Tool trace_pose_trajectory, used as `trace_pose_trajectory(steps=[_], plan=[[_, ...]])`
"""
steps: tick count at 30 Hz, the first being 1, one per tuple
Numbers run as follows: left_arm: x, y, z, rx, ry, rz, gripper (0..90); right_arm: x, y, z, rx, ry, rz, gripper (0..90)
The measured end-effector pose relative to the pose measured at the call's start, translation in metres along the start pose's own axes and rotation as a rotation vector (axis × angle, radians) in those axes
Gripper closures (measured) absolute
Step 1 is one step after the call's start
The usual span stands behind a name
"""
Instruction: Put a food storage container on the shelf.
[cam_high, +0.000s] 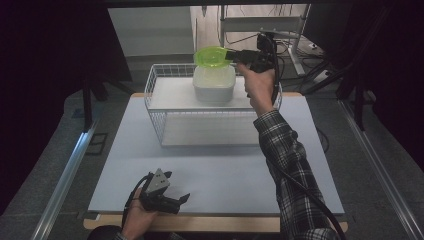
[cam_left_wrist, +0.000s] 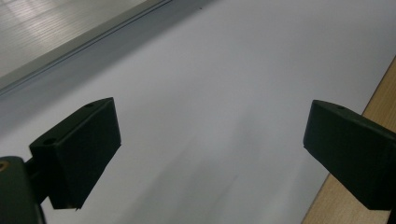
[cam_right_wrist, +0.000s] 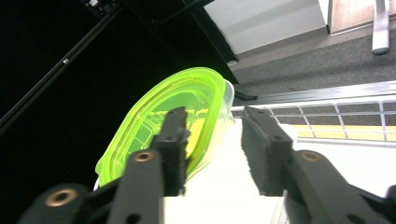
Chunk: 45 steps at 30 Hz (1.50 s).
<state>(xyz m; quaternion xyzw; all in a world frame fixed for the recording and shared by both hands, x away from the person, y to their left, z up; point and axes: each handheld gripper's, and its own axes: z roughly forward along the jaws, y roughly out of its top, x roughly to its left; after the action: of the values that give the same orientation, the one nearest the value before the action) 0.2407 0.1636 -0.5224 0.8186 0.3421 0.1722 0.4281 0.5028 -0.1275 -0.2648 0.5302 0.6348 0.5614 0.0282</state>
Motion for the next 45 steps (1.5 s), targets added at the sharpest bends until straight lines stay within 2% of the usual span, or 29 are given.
trace_pose_trajectory(steps=[3,5,9,12,19,30,35,40,45], plan=[[0.0,0.0,0.0,0.0,0.0,0.0,3.6,-0.001,0.001,0.0,-0.012,0.026,-0.003,43.6],[0.0,0.0,0.0,0.0,-0.001,0.001,3.6,-0.002,0.001,-0.001,-0.01,0.042,-0.021,37.0],[0.0,0.0,0.001,0.003,0.0,0.003,3.6,-0.004,0.0,-0.003,-0.013,0.08,-0.045,28.1],[-0.001,0.0,0.001,0.004,0.001,0.004,3.6,-0.003,-0.001,-0.004,-0.005,0.083,-0.081,22.8],[-0.001,0.0,0.001,0.004,0.001,0.005,3.6,-0.003,-0.009,-0.015,-0.009,0.081,-0.164,17.3],[-0.001,0.0,0.001,-0.001,0.003,0.002,3.5,-0.006,-0.024,-0.035,0.014,0.078,-0.257,12.4],[-0.001,0.0,0.001,-0.002,0.002,0.0,3.5,-0.006,-0.035,-0.041,0.035,0.078,-0.3,11.2],[-0.001,0.0,0.001,-0.006,0.001,-0.004,3.5,-0.008,-0.045,-0.046,0.044,0.086,-0.321,9.9],[-0.001,0.0,0.001,-0.008,0.001,-0.006,3.5,-0.009,-0.057,-0.05,0.06,0.075,-0.369,8.5]])
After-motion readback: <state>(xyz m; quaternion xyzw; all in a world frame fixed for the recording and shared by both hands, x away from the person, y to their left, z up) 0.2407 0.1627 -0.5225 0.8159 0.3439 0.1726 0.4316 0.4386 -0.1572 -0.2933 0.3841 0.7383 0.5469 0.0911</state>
